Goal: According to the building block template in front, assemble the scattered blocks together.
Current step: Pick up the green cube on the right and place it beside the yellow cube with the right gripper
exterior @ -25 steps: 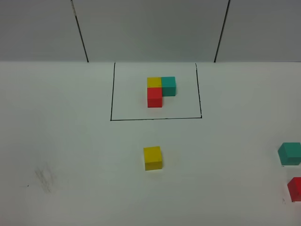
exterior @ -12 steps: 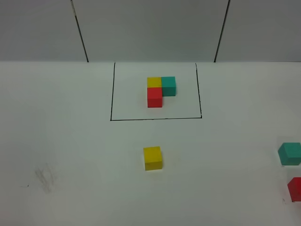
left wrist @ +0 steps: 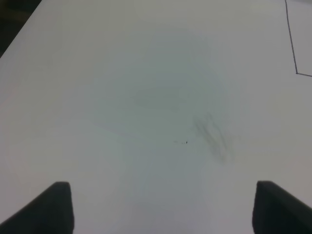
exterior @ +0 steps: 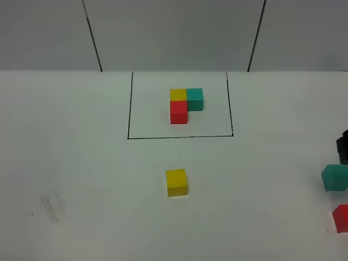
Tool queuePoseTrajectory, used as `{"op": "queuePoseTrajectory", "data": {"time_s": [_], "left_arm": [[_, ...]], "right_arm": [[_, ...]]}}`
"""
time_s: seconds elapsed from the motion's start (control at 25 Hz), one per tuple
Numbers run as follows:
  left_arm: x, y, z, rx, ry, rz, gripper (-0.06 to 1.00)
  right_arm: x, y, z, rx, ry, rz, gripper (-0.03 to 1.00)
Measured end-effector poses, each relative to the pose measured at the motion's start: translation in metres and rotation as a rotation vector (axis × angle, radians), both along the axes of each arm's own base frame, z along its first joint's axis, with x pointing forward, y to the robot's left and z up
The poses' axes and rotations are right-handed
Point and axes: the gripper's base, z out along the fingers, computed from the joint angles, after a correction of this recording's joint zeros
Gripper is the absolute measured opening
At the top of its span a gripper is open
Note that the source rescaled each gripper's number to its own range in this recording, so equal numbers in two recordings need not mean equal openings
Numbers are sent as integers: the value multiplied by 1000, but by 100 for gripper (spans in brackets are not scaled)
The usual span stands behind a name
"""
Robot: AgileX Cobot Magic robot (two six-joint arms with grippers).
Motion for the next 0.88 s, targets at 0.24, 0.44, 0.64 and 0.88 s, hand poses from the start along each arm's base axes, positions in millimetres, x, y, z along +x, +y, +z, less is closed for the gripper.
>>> {"op": "queuePoseTrajectory", "data": {"time_s": [0.24, 0.44, 0.64, 0.88], "left_arm": [[0, 0, 0, 0, 0, 0, 64], [0, 0, 0, 0, 0, 0, 64], [0, 0, 0, 0, 0, 0, 64], [0, 0, 0, 0, 0, 0, 64]], "right_arm": [[23, 1, -29, 0, 73, 3, 71], [33, 1, -44, -5, 82, 20, 71], [41, 0, -59, -23, 107, 45, 71], [52, 0, -76, -29, 143, 51, 71]]}}
